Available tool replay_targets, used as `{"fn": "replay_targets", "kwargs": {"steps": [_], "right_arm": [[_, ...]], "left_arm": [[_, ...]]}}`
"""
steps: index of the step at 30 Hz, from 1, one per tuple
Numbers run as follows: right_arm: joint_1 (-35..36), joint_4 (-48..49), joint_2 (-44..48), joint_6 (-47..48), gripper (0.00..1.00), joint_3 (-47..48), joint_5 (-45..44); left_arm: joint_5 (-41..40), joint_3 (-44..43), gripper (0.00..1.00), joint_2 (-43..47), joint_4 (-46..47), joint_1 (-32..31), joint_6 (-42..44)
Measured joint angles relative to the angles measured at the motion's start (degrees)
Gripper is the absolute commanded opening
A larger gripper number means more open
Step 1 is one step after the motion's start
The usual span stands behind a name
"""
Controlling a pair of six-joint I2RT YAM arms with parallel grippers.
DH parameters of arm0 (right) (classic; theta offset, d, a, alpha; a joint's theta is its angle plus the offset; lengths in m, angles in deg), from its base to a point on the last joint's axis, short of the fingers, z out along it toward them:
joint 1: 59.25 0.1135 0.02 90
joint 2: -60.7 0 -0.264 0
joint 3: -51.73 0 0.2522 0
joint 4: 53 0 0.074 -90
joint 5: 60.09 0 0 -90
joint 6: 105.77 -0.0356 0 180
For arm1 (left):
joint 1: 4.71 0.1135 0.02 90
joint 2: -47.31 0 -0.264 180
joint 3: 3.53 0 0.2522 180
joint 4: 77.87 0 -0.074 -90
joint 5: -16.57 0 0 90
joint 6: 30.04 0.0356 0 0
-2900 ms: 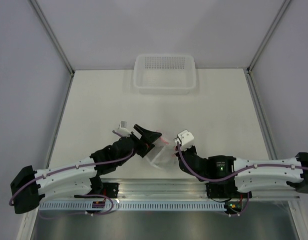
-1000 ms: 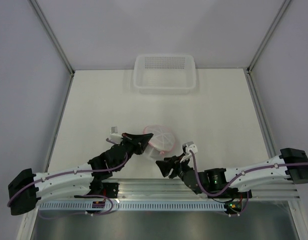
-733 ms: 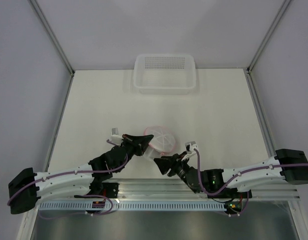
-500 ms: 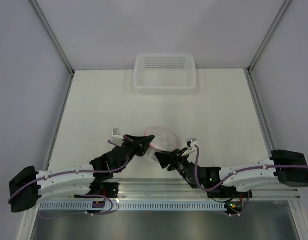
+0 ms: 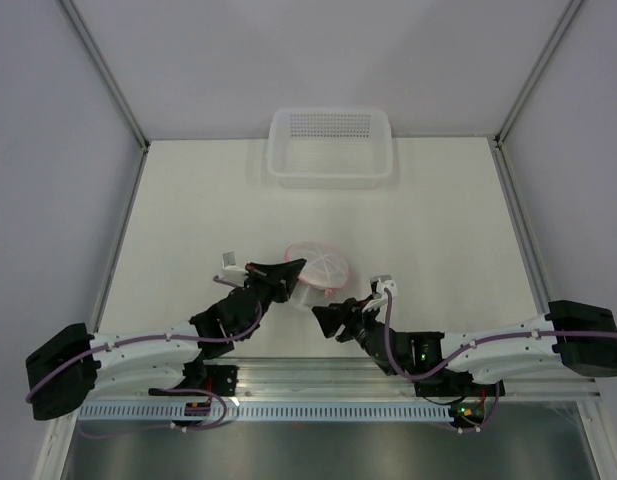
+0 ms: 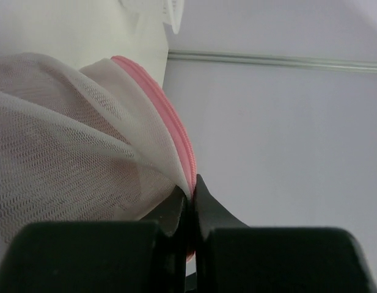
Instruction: Unzip the laundry bag and remove the bra
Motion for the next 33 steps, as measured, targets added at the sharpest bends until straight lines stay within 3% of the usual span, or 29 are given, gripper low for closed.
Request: {"fn": "replay_targets", "kwargs": {"steps": [4,10,15,22,33], "right_arm": [[0.00,-5.73,4.22,0.28,0.61,0.07,-2.16],[-0.04,-13.18,14.21,0.33,0.61,-0.15,-4.87],[-0.11,-17.35,19.61,0.81,0.60,-0.66,-6.16],[-3.02,-15.26,19.47,2.10,0.60,-3.85,-5.99],[-16.85,-3.82,8.79,6.67,0.57,-4.17,4.02]], "left_arm": [[6.08,-0.28,0.02,-7.43,7.08,5.20,3.89],[21.81,-5.81,0.02,-21.24,15.30,10.40,9.01],[30.36,-11.65,0.02,-27.19,16.96,13.88,11.34],[31.26,-13.18,0.02,-30.32,22.23,14.58,10.86],[31.45,-13.66,0.02,-32.30,24.48,14.51,7.39]]}}
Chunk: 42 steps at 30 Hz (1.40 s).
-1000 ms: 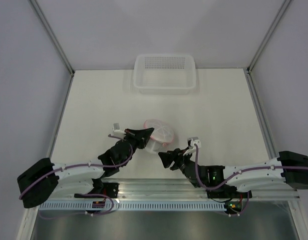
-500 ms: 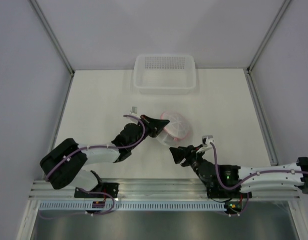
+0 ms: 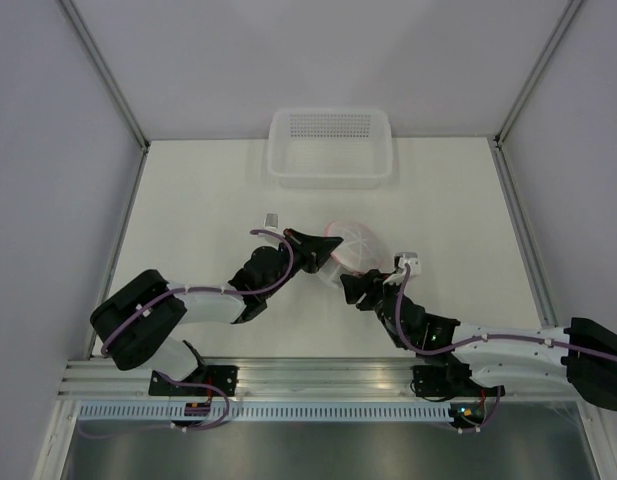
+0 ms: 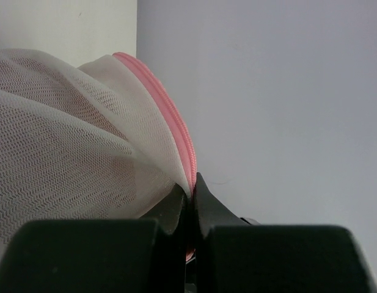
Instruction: Unzip the laundry bag and remove the bra
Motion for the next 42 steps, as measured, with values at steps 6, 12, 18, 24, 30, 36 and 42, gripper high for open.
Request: {"fn": "replay_targets", "kwargs": {"steps": [6,12,18,24,30,36,42], "right_arm": [[-4.11,4.20,-6.73,2.10,0.40,0.26,4.50],[-5.11,5.42,-6.95,3.54,0.19,1.75,6.32],[-5.22,0.44,0.70,3.10,0.00,1.73,6.64],[-5.16,-11.30,4.24,1.88,0.00,4.00,7.87],[-4.94,-25.62,1.90,1.62,0.01,13.20,11.06],[-4.85,-36.04,-2.03,1.16,0.00,19.61,11.85],[-4.79,-42.99,-6.99,-0.20,0.01,24.00,11.91]], "left_arm": [[0.07,0.02,0.02,0.00,0.17,0.00,-1.07],[0.00,0.76,0.02,0.07,0.57,0.00,-1.88],[-0.17,3.41,0.02,0.28,2.25,0.04,-2.64],[1.64,5.73,0.02,0.28,4.92,0.39,-2.95],[8.17,8.07,0.02,1.53,5.53,4.74,-2.89],[18.40,9.14,0.02,4.59,3.93,11.32,-0.85],[27.15,9.55,0.02,6.99,-1.01,17.33,3.30]]}}
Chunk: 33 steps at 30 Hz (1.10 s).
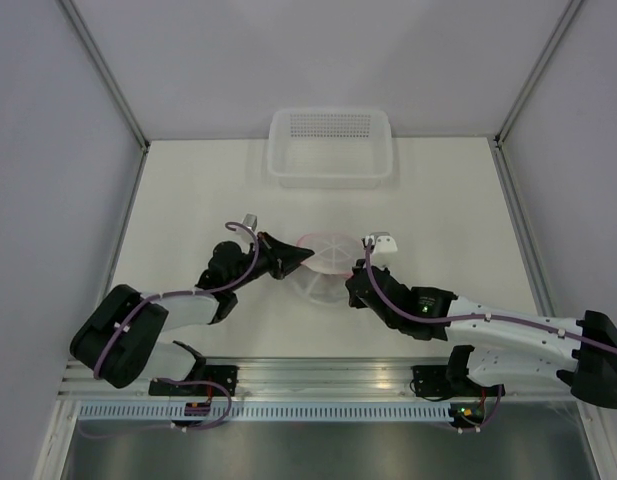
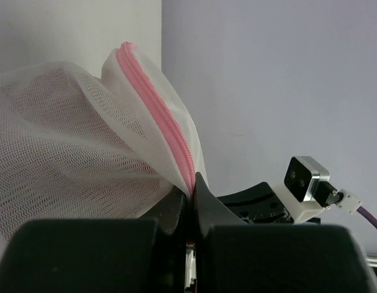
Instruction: Unzip the laundry bag and remove the bra
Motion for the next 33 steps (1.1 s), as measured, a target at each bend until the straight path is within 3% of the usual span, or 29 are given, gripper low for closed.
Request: {"fn": "replay_targets", "kwargs": {"steps": [10,14,18,19,20,23,26,29,33], "right_arm": [[0.09,-4.85,-2.16,-0.90,0.01,2.27,-0.35],[0.11,-5.88,-2.25,-0.57,0.00,2.75,-0.61],[0.09,-6.10,-1.84,0.92,0.00,2.69,-0.72],[0.07,-5.99,-1.46,1.40,0.00,2.67,-0.70],[0.04,-5.86,-1.07,1.90,0.01,2.60,-0.66],[-0.17,-8.13,0.04,3.43,0.01,1.92,-0.92],[-0.50,-9.81,0.00,4.55,0.01,1.16,-0.96],[-0.55,-9.92,-0.17,5.38,0.00,0.90,-0.37],[-0.55,-7.89,-0.55,6.80,0.00,0.55,1.79]], "left_arm": [[18.60,-6.62,0.02,-1.95,-10.58,10.19,10.14],[25.64,-13.55,0.02,-6.14,-15.02,11.41,15.47],[30.88,-18.36,0.03,-11.26,-13.51,11.54,16.81],[31.91,-18.99,0.12,-12.85,-11.91,11.63,16.48],[32.89,-19.37,0.36,-14.43,-10.14,11.69,15.87],[33.90,-19.21,0.74,-18.21,-2.62,12.87,12.50],[32.30,-16.46,0.96,-18.12,2.91,14.78,9.25],[29.38,-10.56,1.00,-13.99,3.56,14.62,7.67],[23.69,-3.96,1.00,-0.37,-5.44,11.30,8.04]]}}
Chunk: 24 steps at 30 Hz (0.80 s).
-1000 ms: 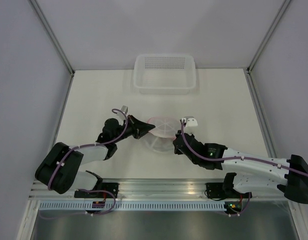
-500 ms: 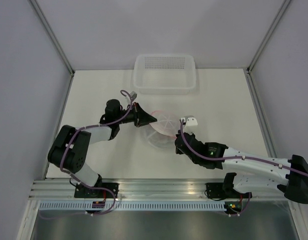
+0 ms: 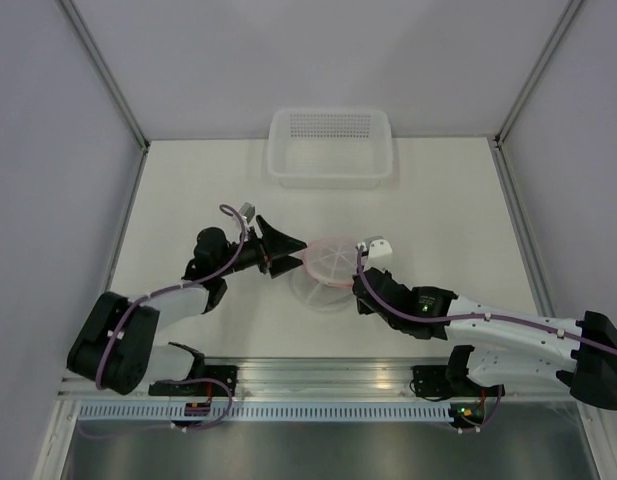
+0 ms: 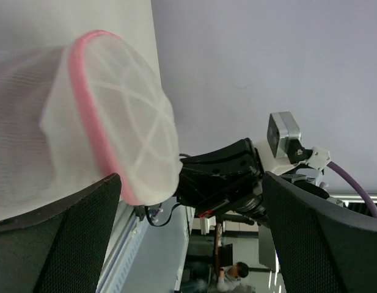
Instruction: Unzip the laundry bag and remove the bra
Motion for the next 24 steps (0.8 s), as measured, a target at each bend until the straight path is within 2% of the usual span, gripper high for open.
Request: {"fn": "replay_targets", "kwargs": {"steps": [5,9,15,20,24], "right_arm": [[0.00,5.97,-0.61,2.27,0.00,-1.49,6.45],[0.00,10.25,-0.74,3.06,0.01,-2.43,11.69],[0.00,14.64,-1.01,3.37,0.00,-2.99,16.85],[0.00,17.27,-1.40,3.56,0.00,-3.89,20.09],[0.00,18.05,-2.16,4.17,0.00,-3.93,21.97]], "left_arm": [[-7.87,0.04,1.00,14.05,-12.02,-8.31,0.33],[-13.11,-0.42,1.00,20.02,-21.05,-14.82,0.33],[-19.12,1.36,1.00,24.70,-31.08,-20.70,0.17],[-23.32,6.34,1.00,25.22,-32.20,-21.27,-0.85],[-26.49,6.34,1.00,22.27,-31.74,-21.31,-1.16]]}}
